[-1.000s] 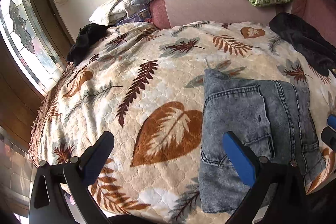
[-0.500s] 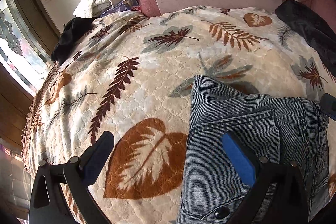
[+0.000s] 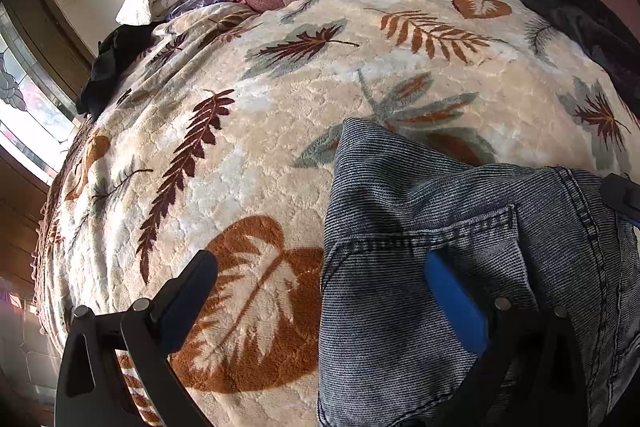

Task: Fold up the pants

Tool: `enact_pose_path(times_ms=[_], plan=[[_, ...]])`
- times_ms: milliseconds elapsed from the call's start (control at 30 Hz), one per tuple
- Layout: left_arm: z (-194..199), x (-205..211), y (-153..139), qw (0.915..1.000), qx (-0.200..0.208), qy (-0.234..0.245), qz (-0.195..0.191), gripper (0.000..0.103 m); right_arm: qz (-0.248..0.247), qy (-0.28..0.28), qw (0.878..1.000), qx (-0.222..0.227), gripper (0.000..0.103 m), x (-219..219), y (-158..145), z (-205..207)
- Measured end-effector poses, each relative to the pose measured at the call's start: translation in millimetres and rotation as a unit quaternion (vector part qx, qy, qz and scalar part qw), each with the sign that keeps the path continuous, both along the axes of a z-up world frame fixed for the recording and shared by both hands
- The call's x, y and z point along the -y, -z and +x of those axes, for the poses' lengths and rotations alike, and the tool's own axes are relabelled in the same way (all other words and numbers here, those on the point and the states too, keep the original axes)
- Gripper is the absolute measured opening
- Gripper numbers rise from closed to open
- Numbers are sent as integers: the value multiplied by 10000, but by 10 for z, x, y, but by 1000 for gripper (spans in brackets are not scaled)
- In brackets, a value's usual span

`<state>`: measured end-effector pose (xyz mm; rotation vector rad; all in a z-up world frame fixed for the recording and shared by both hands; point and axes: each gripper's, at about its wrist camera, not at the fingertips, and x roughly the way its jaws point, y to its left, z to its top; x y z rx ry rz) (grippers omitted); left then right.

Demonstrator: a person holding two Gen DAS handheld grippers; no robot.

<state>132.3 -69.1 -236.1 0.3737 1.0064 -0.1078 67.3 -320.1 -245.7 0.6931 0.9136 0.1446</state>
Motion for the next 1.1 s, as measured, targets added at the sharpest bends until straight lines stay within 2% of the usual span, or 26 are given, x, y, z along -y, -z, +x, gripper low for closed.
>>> enact_pose_path(times_ms=[100, 200, 267, 300, 500, 667, 833, 1100], plan=[[-158, -70, -190, 9997, 215, -9, -90, 103, -145, -41, 9997, 179, 40, 2, -159, -119], [-378, -197, -407, 9981, 484, -23, -392, 103, -332, -102, 9987, 369, 41, 2, -316, -281], [-517, -277, -504, 9971, 615, -37, -441, 103, -540, -149, 9975, 428, 55, -4, -404, -403], [-585, -314, -538, 9968, 649, -33, -475, 103, -568, -165, 9973, 441, 65, 2, -430, -467], [-947, -505, -634, 9948, 846, -63, -555, 103, -788, -178, 9944, 675, 66, 101, -574, -769], [-1159, -532, -685, 9926, 1084, -72, -540, 103, -743, -126, 9948, 679, 66, 196, -590, -923], [-1287, -458, -749, 9908, 1296, 26, -377, 103, -659, -110, 9951, 732, 66, 240, -614, -1017], [-1345, -401, -861, 9889, 1425, 70, -423, 103, -610, -170, 9952, 751, 66, 220, -612, -1028]])
